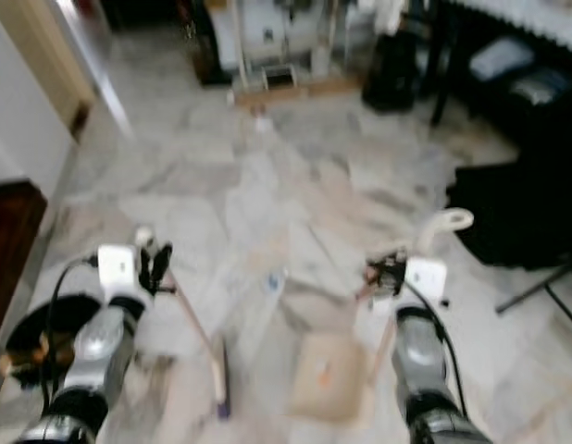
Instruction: Sweep floor
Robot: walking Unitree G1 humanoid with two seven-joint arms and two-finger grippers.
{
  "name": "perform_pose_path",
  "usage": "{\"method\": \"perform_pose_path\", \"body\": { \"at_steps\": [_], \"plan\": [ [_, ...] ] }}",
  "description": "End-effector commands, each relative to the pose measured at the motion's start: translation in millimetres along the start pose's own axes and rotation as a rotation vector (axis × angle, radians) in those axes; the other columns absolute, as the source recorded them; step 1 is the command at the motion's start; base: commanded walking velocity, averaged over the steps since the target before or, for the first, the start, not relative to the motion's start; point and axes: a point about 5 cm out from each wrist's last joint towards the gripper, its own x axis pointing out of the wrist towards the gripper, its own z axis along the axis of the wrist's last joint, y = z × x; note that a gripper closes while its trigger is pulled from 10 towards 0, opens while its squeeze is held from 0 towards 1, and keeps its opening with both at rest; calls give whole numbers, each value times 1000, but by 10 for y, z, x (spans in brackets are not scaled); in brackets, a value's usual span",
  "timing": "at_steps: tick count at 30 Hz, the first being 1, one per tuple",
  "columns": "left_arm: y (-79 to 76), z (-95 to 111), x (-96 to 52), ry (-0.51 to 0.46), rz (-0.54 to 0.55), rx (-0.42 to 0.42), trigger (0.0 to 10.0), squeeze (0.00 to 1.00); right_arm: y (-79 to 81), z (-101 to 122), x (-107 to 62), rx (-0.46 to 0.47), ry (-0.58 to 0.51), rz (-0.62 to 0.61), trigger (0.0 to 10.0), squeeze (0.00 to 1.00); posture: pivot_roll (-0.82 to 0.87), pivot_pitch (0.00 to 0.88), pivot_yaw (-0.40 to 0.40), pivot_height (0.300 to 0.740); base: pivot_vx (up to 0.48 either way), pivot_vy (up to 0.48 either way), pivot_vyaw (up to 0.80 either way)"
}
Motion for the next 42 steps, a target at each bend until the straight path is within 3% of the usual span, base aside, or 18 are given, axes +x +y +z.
{"method": "perform_pose_path", "body": {
  "at_steps": [1, 35, 42],
  "plan": [
    [95, 64, 3, -29, 26, 26, 10000, 0, 156, 90, 36, 50, -39, 27, 10000, 0, 41, 55, 41, 740, 341, 0, 0],
    [152, 130, 19, -52, 39, 40, 10000, 0, 162, 102, 37, 69, -46, 24, 10000, 0, 47, 71, 43, 740, 338, 0, 0],
    [142, 256, 79, -100, 27, 48, 10000, 0, 156, 110, 40, 73, -52, 19, 10000, 0, 47, 70, 44, 740, 339, 0, 0]
  ]
}}
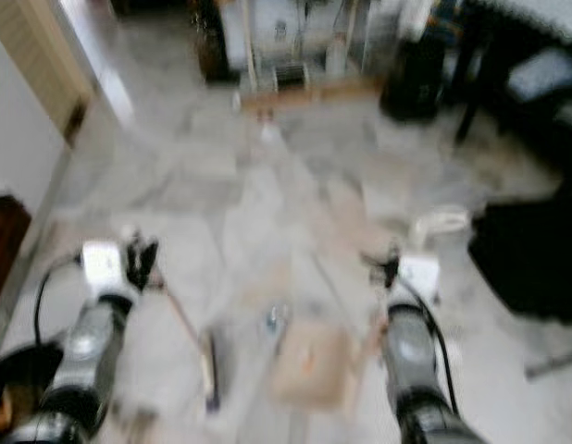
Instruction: Sweep floor
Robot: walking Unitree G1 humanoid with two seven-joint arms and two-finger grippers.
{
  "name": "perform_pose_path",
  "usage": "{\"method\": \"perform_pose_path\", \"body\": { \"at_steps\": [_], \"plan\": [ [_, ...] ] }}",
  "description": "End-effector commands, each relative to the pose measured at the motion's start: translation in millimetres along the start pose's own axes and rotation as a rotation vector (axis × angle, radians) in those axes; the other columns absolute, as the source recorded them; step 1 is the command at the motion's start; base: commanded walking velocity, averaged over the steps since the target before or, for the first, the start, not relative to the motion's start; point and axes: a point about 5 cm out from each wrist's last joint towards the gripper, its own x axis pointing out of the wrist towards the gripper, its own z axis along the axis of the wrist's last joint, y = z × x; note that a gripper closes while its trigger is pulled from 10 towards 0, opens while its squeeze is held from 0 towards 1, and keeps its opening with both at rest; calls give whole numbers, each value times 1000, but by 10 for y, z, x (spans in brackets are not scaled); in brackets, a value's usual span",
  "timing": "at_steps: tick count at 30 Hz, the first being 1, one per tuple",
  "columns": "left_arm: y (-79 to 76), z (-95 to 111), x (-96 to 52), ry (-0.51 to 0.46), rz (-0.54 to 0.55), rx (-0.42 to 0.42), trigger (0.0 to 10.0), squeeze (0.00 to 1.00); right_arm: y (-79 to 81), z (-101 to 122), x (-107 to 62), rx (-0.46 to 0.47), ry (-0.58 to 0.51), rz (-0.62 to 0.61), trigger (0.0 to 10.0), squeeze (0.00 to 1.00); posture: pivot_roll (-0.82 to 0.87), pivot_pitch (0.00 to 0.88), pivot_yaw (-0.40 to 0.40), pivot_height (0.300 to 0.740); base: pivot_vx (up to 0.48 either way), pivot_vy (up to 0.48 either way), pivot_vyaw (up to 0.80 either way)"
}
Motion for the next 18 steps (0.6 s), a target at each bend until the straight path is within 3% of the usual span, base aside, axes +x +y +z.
{"method": "perform_pose_path", "body": {
  "at_steps": [1, 8, 18],
  "plan": [
    [46, 223, 89, -96, 0, 17, 10000, 0, 81, 109, 48, 20, -54, 15, 10000, 0, 47, 71, 45, 740, 334, 0, 0],
    [-9, 492, 215, -196, -28, 30, 10000, 0, 64, 114, 51, 24, -57, 12, 10000, 0, 47, 70, 45, 740, 339, 0, 0],
    [-27, 580, 233, -221, -40, 34, 10000, 0, 72, 114, 51, 29, -58, 13, 10000, 0, 48, 63, 48, 740, 340, 0, 0]
  ]
}}
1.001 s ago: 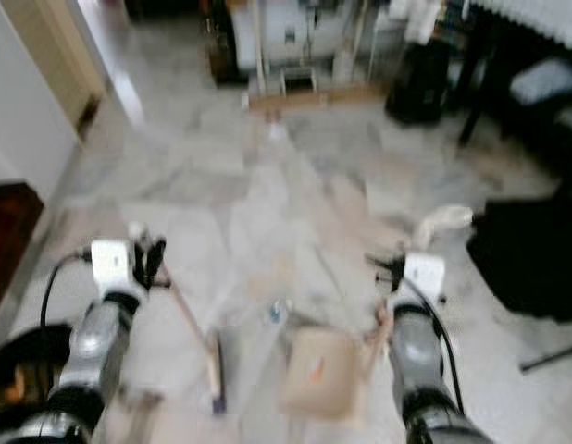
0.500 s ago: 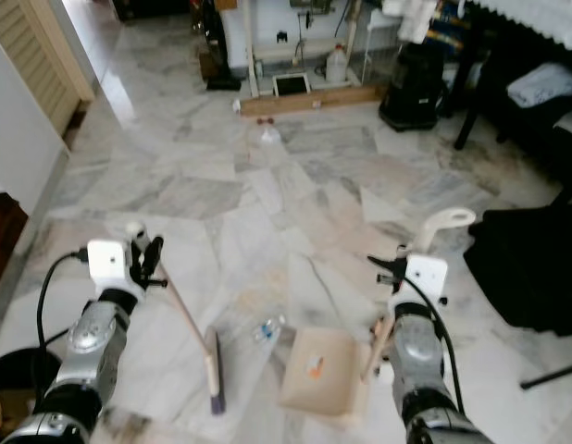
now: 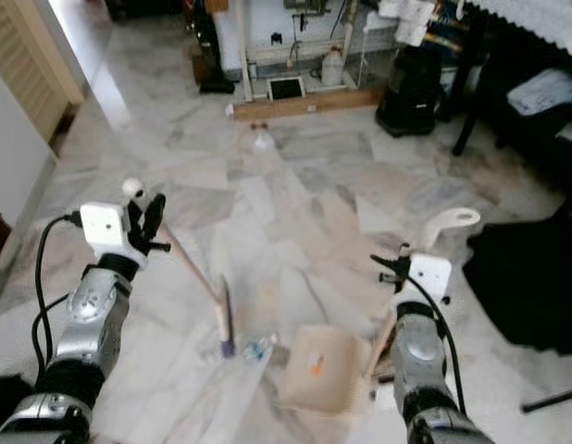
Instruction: Sweep floor
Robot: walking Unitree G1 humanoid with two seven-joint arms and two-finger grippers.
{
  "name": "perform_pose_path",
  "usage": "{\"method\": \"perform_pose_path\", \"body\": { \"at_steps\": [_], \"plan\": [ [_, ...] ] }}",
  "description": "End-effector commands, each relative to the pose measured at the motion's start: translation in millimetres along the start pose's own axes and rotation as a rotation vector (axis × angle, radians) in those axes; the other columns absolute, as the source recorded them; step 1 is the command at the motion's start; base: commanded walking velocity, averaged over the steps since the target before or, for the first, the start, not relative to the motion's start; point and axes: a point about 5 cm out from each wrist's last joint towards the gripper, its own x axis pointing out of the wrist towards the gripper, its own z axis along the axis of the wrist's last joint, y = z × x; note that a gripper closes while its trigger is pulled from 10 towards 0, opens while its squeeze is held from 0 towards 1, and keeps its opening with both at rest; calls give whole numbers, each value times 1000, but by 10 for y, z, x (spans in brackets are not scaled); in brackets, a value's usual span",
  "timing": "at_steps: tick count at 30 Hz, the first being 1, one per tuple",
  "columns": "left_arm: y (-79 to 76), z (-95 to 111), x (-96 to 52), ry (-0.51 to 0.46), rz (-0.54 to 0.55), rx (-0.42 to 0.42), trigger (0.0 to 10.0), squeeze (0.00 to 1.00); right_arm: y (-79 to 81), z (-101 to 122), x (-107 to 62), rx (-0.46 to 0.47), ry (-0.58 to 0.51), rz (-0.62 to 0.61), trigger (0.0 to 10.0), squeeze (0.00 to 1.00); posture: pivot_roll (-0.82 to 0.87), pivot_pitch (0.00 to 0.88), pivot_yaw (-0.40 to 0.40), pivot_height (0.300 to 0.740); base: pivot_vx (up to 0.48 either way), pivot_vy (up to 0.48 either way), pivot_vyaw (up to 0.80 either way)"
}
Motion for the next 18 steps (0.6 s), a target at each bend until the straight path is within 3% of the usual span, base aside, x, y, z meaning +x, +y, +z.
{"method": "perform_pose_path", "body": {
  "at_steps": [1, 4, 18],
  "plan": [
    [51, 90, 28, -33, 7, 26, 10000, 0, 70, 50, 18, 19, -28, 14, 10000, 0, 48, 63, 48, 740, 337, 0, 0],
    [45, 89, 25, -32, 3, 24, 10000, 0, 70, 49, 17, 19, -28, 14, 10000, 0, 49, 61, 48, 740, 322, 0, 0],
    [50, 86, 9, -21, -9, 29, 10000, 0, 88, 14, -3, 22, -11, 27, 10000, 0, 51, 61, 47, 740, 0, 0, 0]
  ]
}}
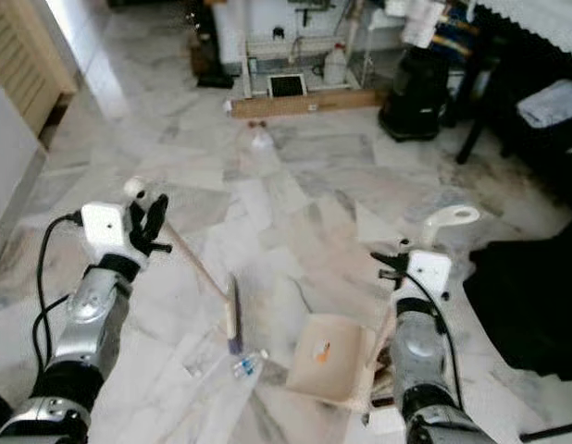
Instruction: Sweep floor
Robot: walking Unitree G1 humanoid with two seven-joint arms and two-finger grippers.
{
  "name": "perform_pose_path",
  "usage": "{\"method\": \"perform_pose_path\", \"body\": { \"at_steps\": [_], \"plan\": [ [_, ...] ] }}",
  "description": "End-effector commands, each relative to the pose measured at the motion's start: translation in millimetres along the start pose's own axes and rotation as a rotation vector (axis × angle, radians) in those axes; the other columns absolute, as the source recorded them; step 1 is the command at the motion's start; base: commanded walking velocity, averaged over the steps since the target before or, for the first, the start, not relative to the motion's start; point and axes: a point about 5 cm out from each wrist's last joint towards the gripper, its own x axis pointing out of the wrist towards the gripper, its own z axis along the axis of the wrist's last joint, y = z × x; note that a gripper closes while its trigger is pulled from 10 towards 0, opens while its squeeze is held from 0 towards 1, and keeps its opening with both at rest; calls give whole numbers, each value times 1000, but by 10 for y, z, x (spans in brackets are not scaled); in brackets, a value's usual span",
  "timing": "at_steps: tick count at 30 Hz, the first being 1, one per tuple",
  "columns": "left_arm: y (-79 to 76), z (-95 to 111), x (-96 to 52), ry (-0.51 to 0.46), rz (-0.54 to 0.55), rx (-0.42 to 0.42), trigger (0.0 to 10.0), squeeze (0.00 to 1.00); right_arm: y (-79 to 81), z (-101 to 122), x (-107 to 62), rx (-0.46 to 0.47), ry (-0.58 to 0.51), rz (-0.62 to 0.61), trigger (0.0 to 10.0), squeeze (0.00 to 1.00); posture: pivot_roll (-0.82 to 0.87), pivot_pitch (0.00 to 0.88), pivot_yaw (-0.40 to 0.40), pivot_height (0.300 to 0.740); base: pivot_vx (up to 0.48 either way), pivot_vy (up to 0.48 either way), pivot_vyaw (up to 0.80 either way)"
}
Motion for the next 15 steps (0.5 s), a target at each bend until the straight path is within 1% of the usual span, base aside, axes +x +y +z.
{"method": "perform_pose_path", "body": {
  "at_steps": [1, 11, 14, 15],
  "plan": [
    [2, 87, 33, -37, -5, 8, 10000, 0, -34, 18, 6, 3, -11, -10, 10000, 0, 51, 61, 47, 740, 0, 0, 0],
    [4, 68, 21, -27, -5, 9, 10000, 0, 3, 19, 9, 0, -8, 7, 10000, 0, 50, 68, 47, 740, 0, 0, 0],
    [0, 62, 16, -24, -6, 10, 10000, 0, 3, 23, 8, -27, -13, 13, 10000, 0, 50, 68, 47, 740, 0, 0, 0],
    [0, 61, 16, -22, -6, 10, 10000, 0, 9, 22, 5, -28, -15, 17, 10000, 0, 50, 68, 47, 740, 0, 0, 456]
  ]
}}
